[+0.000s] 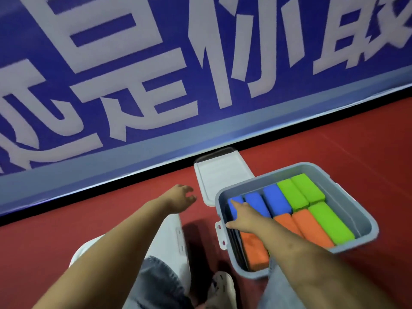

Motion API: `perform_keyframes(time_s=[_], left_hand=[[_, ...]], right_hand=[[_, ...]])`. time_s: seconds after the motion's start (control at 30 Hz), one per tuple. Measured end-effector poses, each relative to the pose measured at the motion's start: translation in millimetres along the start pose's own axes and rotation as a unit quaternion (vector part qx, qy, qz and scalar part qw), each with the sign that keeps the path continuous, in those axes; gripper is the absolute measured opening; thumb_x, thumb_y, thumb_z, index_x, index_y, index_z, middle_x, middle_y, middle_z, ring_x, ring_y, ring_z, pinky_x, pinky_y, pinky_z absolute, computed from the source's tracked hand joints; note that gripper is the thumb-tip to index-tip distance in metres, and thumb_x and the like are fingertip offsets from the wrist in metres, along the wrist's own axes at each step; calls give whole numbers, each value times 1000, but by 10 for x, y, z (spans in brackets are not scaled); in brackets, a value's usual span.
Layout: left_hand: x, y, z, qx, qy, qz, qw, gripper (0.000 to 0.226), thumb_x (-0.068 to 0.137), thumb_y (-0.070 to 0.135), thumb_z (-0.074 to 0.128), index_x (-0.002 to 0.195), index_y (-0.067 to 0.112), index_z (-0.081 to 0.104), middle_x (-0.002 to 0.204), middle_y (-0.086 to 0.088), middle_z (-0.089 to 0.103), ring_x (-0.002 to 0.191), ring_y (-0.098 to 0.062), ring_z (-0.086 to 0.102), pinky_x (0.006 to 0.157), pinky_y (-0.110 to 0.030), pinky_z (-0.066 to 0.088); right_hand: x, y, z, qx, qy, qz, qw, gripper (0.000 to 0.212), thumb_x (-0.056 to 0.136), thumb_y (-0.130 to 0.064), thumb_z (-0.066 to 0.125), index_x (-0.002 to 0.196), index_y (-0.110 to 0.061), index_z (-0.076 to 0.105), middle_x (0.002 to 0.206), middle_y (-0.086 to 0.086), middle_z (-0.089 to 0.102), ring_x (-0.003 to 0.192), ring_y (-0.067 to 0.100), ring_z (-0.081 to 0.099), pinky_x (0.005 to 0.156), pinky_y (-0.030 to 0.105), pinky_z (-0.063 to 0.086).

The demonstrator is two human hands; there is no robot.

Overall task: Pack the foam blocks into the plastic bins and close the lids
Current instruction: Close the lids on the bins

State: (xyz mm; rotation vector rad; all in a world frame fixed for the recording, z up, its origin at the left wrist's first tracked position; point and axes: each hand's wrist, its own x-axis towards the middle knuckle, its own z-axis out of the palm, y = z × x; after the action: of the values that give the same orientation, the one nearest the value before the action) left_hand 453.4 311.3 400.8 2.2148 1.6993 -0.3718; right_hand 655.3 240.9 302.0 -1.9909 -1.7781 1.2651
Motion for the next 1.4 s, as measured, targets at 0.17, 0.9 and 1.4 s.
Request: perform_keyframes(time_s=[0.17,0.9,1.4], left_hand=[[849,212,30,-38,-35,-22,998,47,97,36,46,138,13,48,146,-8,44,131,-24,44,108,-30,34],[5129,-1126,2941,-466,-77,-391,790,31,87,29,65,105,4,58,101,-11,58,91,-26,55,72,-38,48],[5426,-1047,3302,-540,-27,-442,716,39,74,8,77,109,-2,61,99,-19,67,67,-30,65,43,-33,52]], right_hand=[[605,217,-47,44,15,18,999,76,91,-35,58,151,-23,13,152,12,20,134,29,37,106,34,38],[4674,991,-136,-85,-112,76,987,58,93,-26,54,145,-14,29,141,9,43,127,25,44,101,30,38],[4737,1004,-145,-76,-94,107,987,54,94,-29,53,142,-14,32,137,7,46,122,25,47,98,29,39]])
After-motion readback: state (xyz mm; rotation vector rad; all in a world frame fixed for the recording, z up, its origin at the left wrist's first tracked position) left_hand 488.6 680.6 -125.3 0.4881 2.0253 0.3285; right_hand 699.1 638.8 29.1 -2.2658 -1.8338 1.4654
